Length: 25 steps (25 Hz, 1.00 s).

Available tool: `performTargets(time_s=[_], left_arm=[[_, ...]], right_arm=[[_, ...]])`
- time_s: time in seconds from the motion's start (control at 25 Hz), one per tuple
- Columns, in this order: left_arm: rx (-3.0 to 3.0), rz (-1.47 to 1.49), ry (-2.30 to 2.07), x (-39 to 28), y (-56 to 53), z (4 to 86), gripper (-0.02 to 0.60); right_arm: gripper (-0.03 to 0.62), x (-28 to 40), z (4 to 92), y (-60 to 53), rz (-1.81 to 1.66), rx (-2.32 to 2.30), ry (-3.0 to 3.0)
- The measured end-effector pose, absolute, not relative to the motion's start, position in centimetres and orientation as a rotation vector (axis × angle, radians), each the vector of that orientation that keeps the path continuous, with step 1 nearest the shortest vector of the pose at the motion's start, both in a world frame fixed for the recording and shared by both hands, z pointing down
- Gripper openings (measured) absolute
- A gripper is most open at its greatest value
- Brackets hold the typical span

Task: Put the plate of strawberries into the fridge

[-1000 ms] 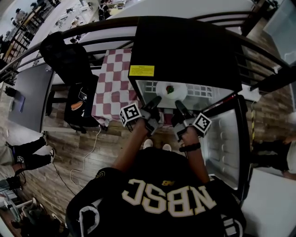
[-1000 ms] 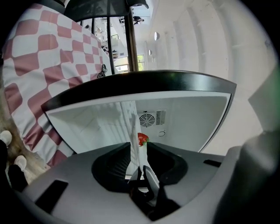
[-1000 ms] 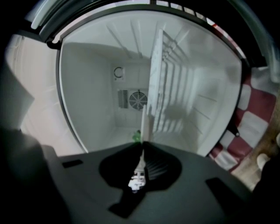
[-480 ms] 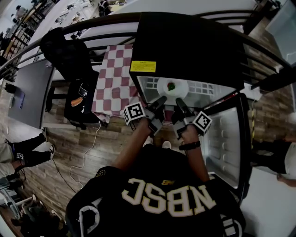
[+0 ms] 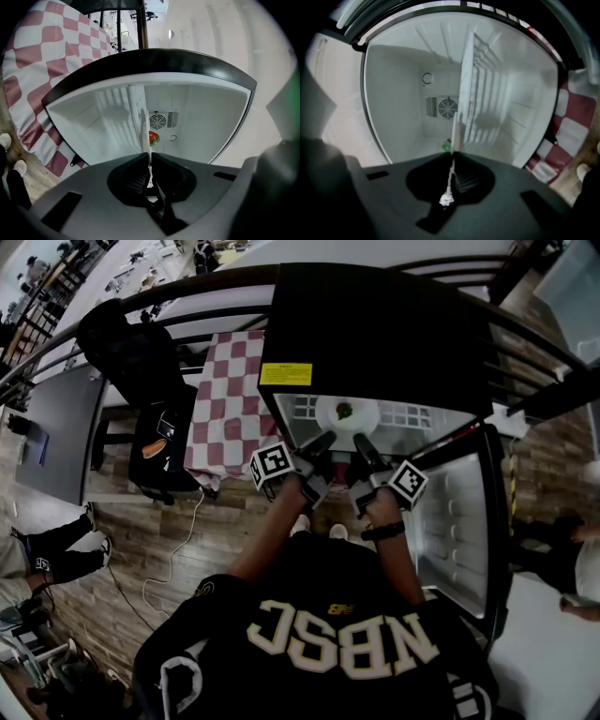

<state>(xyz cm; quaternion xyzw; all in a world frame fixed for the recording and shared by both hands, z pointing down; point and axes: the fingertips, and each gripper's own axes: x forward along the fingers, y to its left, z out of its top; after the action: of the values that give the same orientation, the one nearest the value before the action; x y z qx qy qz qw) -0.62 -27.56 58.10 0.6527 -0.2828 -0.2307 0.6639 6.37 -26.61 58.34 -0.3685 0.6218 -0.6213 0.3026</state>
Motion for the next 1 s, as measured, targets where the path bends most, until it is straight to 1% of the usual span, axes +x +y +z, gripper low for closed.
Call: performTargets(time_s=[1.0], left_arm=[[1.454, -0.55, -0.68, -0.1, -31.9, 57.9, 0.035]], right_arm=[[0.04, 7.1, 58.0, -30.8, -1.601, -1.037, 1.7]])
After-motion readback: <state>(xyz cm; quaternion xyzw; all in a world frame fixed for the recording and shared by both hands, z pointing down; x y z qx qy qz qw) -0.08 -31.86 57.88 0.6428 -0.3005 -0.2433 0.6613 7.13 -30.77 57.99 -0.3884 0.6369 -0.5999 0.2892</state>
